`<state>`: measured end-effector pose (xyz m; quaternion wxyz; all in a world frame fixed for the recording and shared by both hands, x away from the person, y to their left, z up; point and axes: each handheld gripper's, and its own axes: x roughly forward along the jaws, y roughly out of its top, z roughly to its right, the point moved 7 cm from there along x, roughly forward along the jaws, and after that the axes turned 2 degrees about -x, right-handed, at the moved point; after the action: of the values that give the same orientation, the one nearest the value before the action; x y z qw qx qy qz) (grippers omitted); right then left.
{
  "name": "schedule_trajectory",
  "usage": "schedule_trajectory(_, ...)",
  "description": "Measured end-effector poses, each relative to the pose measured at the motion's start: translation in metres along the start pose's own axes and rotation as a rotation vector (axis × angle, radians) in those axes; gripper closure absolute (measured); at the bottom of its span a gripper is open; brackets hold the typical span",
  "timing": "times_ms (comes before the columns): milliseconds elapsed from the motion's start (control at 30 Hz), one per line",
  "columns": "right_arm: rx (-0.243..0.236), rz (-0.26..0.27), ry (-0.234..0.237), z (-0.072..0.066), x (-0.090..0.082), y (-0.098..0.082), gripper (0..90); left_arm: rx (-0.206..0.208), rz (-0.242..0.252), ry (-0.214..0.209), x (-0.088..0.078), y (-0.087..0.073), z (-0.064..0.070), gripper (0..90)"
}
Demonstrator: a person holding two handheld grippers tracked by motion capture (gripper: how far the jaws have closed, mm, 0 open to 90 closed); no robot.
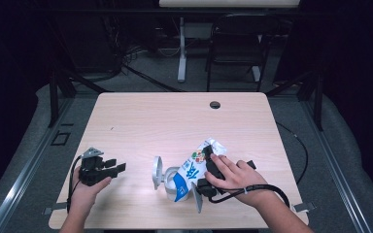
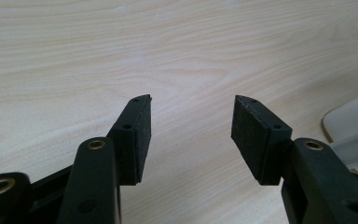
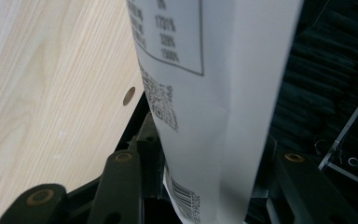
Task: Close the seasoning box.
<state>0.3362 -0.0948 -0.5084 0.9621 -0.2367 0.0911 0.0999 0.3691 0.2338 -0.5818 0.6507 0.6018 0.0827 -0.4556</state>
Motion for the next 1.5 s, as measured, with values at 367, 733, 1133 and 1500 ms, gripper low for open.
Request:
schedule_trajectory(367, -0.002, -0.003, -0.005, 0.001, -0.001, 0.0, 59.9, 0.0, 0.0, -0.002, 0.0, 0.0, 0.0, 48.1)
schedule_trajectory(733, 0.017, 0.002, -0.001, -0.002, -0.001, 0.0, 60.2, 0.002, -0.006, -0.003, 0.001, -0.001, -0.001, 48.1)
schedule_trajectory(1133, 0.048, 0.005, 0.012, -0.005, -0.001, -0.001, 60.4, 0.002, -0.007, -0.001, 0.001, -0.001, -0.001, 48.1)
schedule_trajectory(1500, 0.111, 0.014, 0.015, -0.01, -0.002, -0.002, 61.3, 0.002, -0.008, 0.002, 0.002, -0.002, -0.001, 48.1)
